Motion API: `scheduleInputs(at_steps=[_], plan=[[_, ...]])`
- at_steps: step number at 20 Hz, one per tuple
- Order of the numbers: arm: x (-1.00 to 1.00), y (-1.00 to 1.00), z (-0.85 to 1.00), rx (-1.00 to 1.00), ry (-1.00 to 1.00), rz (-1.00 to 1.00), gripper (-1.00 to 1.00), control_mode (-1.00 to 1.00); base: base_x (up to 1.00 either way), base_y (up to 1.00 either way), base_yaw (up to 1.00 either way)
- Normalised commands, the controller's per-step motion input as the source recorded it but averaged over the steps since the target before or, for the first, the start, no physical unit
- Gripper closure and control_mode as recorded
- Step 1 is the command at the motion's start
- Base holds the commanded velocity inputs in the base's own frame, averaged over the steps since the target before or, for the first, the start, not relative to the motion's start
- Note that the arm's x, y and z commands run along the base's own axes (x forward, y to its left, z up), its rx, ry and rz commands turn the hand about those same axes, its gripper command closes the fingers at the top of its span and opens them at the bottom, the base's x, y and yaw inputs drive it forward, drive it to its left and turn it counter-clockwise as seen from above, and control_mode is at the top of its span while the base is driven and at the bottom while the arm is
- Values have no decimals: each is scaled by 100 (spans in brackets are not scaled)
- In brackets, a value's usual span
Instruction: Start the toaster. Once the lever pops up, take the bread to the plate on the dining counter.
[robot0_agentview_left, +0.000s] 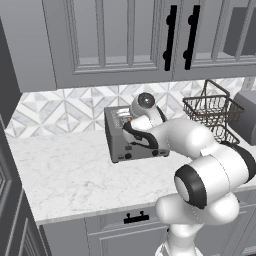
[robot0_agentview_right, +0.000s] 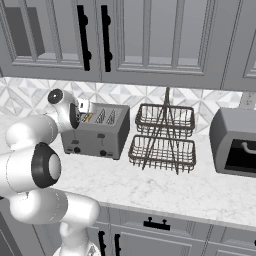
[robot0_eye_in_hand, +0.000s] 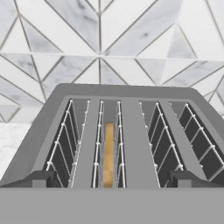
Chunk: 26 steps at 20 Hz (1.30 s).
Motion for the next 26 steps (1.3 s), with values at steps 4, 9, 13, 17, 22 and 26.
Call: scheduleInputs(at_steps=[4,9,13,17,22,26], plan=[[0,0,0,0,0,0,-100,-100,0,0,0],[0,0,0,0,0,0,-100,-100,0,0,0],[0,0,0,0,0,0,-100,-100,0,0,0],[0,0,0,0,0,0,-100,-100,0,0,0],[0,0,0,0,0,0,-100,-100,0,0,0],[0,0,0,0,0,0,-100,-100,0,0,0]])
